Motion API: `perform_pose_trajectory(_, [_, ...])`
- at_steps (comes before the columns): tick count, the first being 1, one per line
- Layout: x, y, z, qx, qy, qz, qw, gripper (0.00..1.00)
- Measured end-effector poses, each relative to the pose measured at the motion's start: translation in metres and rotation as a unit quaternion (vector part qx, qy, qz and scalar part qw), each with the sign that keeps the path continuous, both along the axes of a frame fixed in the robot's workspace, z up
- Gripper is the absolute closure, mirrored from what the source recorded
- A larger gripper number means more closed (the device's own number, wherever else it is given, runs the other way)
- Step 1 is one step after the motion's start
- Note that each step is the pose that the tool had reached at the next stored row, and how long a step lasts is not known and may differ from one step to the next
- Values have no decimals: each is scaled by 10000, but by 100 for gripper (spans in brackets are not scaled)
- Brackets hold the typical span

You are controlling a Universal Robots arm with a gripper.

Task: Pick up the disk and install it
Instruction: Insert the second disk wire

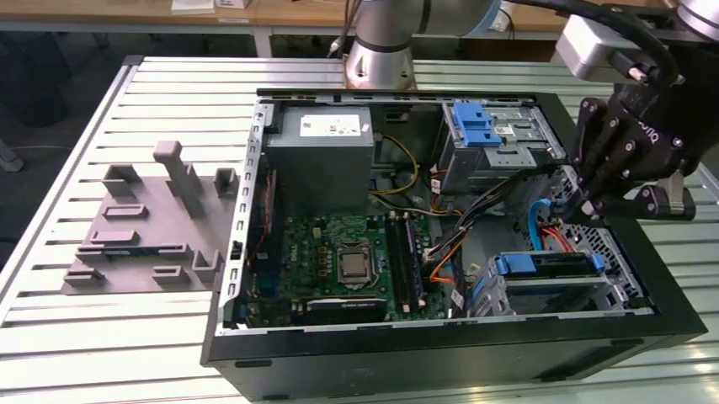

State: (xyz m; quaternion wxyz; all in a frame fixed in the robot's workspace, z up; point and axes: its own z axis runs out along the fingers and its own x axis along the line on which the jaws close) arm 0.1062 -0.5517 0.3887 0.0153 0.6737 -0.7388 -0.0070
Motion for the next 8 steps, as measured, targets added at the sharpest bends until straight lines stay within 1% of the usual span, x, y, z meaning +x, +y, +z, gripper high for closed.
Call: perform_pose_trajectory(8, [-13,50,0,0,0,1,10000,89])
